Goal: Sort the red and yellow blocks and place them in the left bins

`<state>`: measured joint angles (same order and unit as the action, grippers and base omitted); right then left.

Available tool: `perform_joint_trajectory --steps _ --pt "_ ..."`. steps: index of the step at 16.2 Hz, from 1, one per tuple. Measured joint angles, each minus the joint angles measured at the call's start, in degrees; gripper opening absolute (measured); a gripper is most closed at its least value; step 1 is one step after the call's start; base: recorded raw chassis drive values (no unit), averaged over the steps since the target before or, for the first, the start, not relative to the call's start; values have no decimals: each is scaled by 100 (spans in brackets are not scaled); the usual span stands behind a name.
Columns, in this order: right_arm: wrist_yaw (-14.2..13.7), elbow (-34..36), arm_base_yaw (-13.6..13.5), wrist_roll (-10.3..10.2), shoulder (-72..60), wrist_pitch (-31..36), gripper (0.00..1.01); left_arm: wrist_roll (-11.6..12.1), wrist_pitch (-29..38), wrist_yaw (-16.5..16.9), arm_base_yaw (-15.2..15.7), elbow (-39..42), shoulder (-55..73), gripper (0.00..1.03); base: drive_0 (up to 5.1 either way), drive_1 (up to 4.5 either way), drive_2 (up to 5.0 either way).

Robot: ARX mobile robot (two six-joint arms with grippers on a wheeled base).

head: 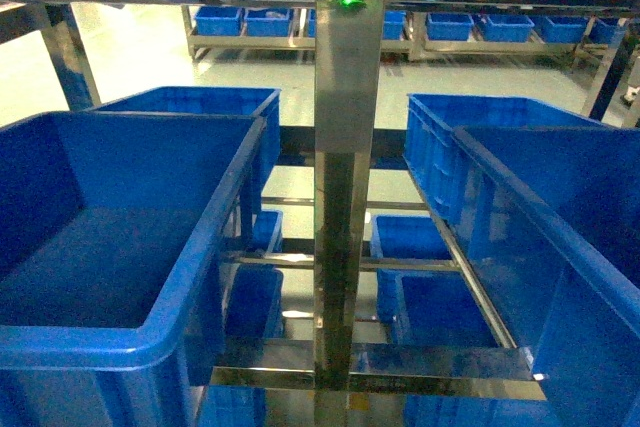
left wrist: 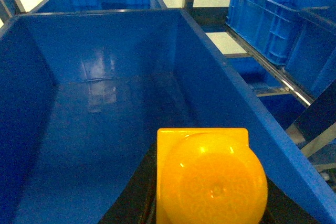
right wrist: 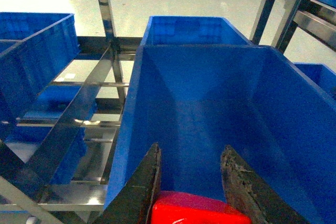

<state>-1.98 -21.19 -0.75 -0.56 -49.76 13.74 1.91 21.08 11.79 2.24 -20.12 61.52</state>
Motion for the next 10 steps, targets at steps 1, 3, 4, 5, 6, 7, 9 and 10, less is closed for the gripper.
perform_joint_trajectory --steps 1,3,4,5,6,7,9,10 --pt "2 0 0 0 0 0 28 0 -2 -2 0 0 0 27 0 0 0" --pt "0 0 0 0 0 0 28 0 -2 0 0 0 0 27 0 0 0" --pt "201 -127 144 -162 -243 -118 28 0 -2 0 0 0 -2 27 0 0 0" --pt "221 -328 190 -363 -929 -142 28 0 0 0 0 0 -2 27 0 0 0" --pt "229 -328 197 -470 -1154 -205 28 0 -4 0 0 0 -2 27 0 0 0" --pt "262 -328 249 -549 -1408 -103 28 0 -2 0 0 0 -2 27 0 0 0" --pt "282 -420 387 -654 -1945 74 28 0 -2 0 0 0 -2 27 0 0 0" --pt "293 -457 402 -684 -2046 122 28 0 -2 0 0 0 -2 27 0 0 0"
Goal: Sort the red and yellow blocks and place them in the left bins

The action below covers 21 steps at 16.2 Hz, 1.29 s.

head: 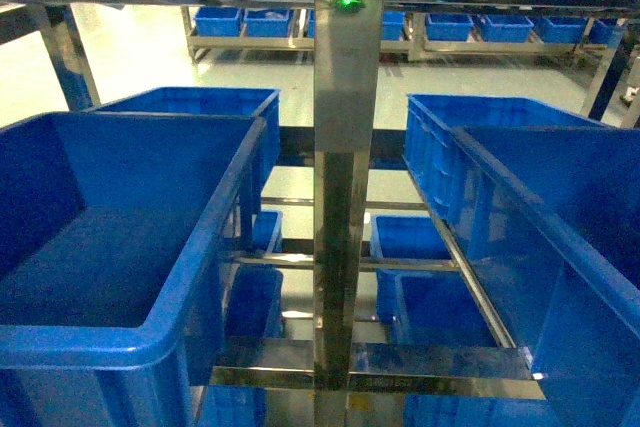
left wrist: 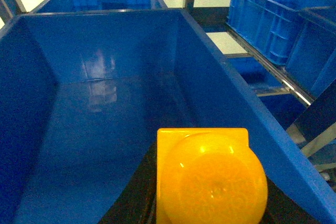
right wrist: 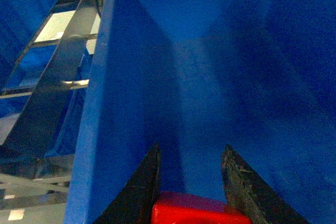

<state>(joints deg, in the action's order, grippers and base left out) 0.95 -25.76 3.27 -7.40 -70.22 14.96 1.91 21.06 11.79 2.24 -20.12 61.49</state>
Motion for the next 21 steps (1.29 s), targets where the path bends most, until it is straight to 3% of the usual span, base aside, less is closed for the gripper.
perform_joint_trajectory --steps 7,9,10,11,12,13,14,17,21 --pt "-7 -400 92 -157 -717 304 28 0 0 0 0 0 0 27 0 0 0" --pt "83 -992 223 -389 -1528 299 28 0 0 0 0 0 0 27 0 0 0" --pt "-55 -1237 341 -354 -2020 581 28 0 0 0 0 0 0 27 0 0 0" --pt "-365 -1537 503 -114 -2728 748 28 0 0 0 0 0 0 27 0 0 0" --pt "-883 -1825 498 411 -3187 994 28 0 0 0 0 0 0 27 0 0 0" --pt "-1198 -1871 417 750 -3377 1217 28 0 0 -2 0 0 0 27 0 0 0" --pt "-1294 -1882 404 905 -3449 1270 28 0 0 -2 0 0 0 27 0 0 0" --pt "-1515 -1904 223 1259 -3598 1412 28 0 0 0 0 0 0 27 0 0 0" --pt "-1449 -1928 33 1285 -3571 1346 30 0 -2 0 0 0 0 27 0 0 0"
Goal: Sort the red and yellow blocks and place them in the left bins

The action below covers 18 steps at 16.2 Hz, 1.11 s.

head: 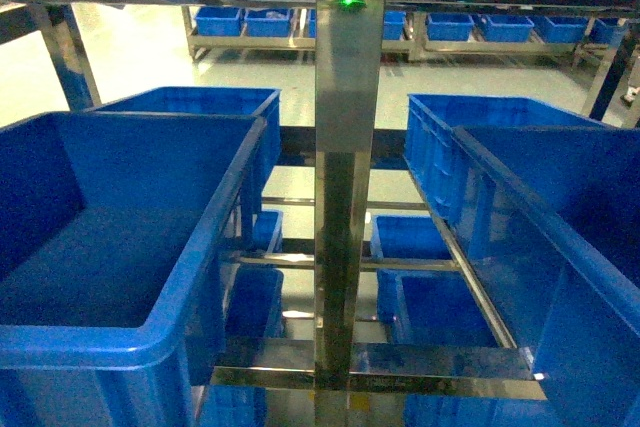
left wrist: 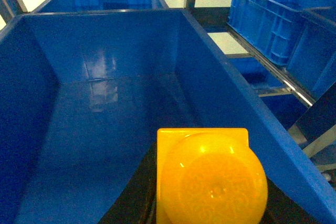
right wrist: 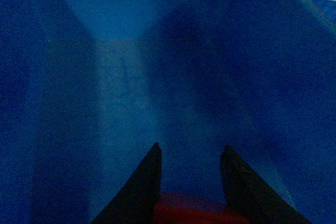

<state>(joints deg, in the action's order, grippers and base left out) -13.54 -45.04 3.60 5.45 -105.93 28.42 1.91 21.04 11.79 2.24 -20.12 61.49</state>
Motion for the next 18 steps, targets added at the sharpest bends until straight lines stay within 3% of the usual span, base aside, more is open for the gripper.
perform_joint_trajectory --steps 6,8,11,15,18 --pt "42 33 -61 -70 122 59 76 0 2 0 0 0 0 27 0 0 0" --pt "42 33 -63 -90 122 46 98 0 2 0 0 0 0 27 0 0 0" --pt "151 186 -142 -210 378 -94 98 0 2 0 0 0 0 27 0 0 0" --pt "575 881 -531 -616 1838 -640 98 0 2 0 0 0 0 27 0 0 0" --pt "675 1567 -763 -907 3115 -1327 98 0 2 0 0 0 0 27 0 0 0"
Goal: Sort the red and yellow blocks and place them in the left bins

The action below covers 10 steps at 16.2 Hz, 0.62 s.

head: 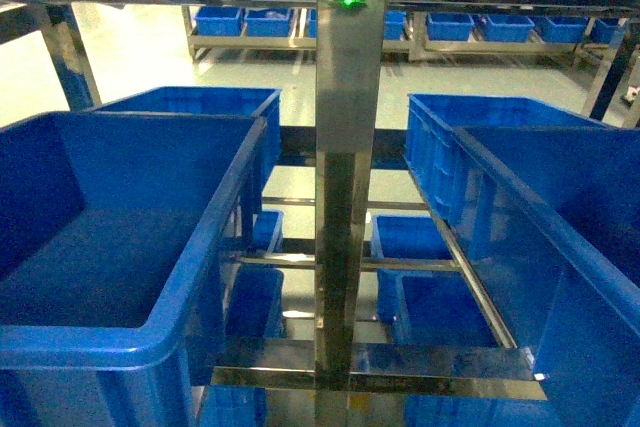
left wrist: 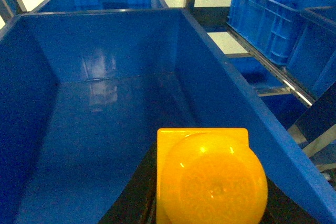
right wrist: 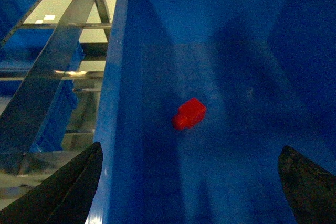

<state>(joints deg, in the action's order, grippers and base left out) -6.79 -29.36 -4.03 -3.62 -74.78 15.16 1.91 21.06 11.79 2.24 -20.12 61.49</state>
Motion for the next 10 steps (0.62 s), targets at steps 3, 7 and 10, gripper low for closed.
perform_joint_trajectory --steps 3,7,10 --pt "-153 509 -160 319 1744 -564 98 0 0 0 0 0 0 27 0 0 0" --pt "-44 682 -63 579 3582 -1926 98 0 0 0 0 0 0 27 0 0 0" --pt "0 455 -85 514 3834 -2284 98 0 0 0 0 0 0 27 0 0 0"
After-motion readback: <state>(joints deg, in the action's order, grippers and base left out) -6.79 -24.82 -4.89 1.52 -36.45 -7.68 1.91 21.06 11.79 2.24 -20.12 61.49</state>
